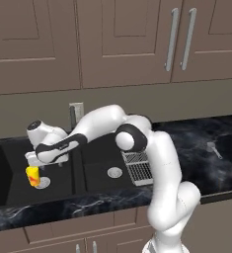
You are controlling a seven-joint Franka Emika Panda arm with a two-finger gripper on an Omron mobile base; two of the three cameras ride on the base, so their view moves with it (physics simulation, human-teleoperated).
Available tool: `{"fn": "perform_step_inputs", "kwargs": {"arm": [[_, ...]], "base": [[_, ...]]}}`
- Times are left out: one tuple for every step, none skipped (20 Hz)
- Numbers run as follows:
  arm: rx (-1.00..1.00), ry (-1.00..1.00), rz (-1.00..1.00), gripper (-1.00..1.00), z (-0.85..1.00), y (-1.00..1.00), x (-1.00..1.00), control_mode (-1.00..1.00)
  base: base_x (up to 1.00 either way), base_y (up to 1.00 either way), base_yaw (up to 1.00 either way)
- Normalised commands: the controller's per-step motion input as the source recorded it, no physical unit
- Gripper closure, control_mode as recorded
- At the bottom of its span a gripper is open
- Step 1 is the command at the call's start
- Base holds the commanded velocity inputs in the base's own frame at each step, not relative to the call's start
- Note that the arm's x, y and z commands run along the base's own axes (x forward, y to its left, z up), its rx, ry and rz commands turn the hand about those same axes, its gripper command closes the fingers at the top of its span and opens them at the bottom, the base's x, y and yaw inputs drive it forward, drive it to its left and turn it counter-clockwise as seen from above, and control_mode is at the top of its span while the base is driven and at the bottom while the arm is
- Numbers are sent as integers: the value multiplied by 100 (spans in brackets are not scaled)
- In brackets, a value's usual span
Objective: Move any existing items from the left basin to the right basin for drying. Then move the measuring cup from the counter to the left basin of the sink for washing.
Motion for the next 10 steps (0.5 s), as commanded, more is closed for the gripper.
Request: {"fn": "perform_step_inputs", "kwargs": {"arm": [[0, 0, 0, -100, -12, 17, 26, -100], [0, 0, 0, -100, -15, 23, 30, -100], [0, 0, 0, -100, -15, 27, 28, -100], [0, 0, 0, -100, -13, 21, 21, -100], [0, 0, 0, -100, -10, 18, 19, -100], [0, 0, 0, -100, -10, 21, 22, -100], [0, 0, 0, -100, -11, 23, 25, -100], [0, 0, 0, -100, -11, 20, 14, -100], [0, 3, 1, -100, -12, 0, 0, -100], [0, 1, 0, -100, -16, 2, 0, -100]], "base": [[0, 0, 0], [0, 0, 0], [0, 0, 0], [0, 0, 0], [0, 0, 0], [0, 0, 0], [0, 0, 0], [0, 0, 0], [0, 0, 0], [0, 0, 0]]}}
